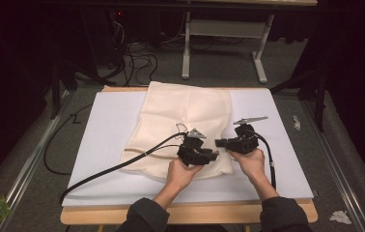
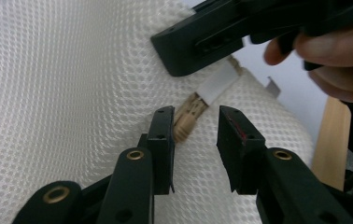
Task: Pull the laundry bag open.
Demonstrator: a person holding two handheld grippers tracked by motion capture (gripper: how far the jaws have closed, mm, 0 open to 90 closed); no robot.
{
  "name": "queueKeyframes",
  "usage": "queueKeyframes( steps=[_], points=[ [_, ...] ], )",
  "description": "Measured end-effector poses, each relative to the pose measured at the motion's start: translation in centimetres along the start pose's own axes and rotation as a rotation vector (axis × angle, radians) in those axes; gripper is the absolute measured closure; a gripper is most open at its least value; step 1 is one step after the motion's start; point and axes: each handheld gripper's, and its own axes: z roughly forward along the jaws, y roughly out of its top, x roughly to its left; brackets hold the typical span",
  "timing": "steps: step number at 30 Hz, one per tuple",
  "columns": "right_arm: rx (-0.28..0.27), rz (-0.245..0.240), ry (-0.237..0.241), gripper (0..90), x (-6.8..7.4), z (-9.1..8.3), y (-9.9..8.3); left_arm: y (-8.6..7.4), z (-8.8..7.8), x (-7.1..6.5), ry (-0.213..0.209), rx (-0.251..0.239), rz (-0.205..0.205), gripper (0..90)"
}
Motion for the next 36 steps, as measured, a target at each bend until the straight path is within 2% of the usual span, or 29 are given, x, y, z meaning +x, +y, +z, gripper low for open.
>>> queueKeyframes(
  steps=[3,7,16,19,27,29,36],
  points=[
    [0.000,-0.001,0.000,88.6,0.08,-0.11,0.02,-0.13,0.40,0.23,-0.004,0.008,-0.013,67.0],
    [0.001,-0.002,0.003,88.6,0.02,-0.03,0.00,-0.13,0.49,0.17,-0.022,-0.007,-0.023,68.7],
    [-0.001,-0.002,0.011,88.5,0.07,0.01,0.01,0.08,0.72,0.18,-0.041,-0.019,-0.020,81.7],
    [-0.002,-0.003,0.011,88.5,0.18,0.02,0.03,0.16,0.71,0.04,-0.032,-0.022,-0.012,84.8],
    [0.001,-0.006,0.016,88.2,0.14,0.02,0.06,0.22,0.57,0.11,-0.025,-0.013,0.006,87.0],
    [0.017,-0.021,-0.001,87.7,0.27,0.03,0.09,0.30,0.51,0.14,-0.025,-0.007,0.008,87.1],
    [0.019,-0.026,-0.007,85.2,0.41,-0.27,0.05,0.62,0.18,0.18,-0.030,-0.016,0.000,87.3]
  ],
)
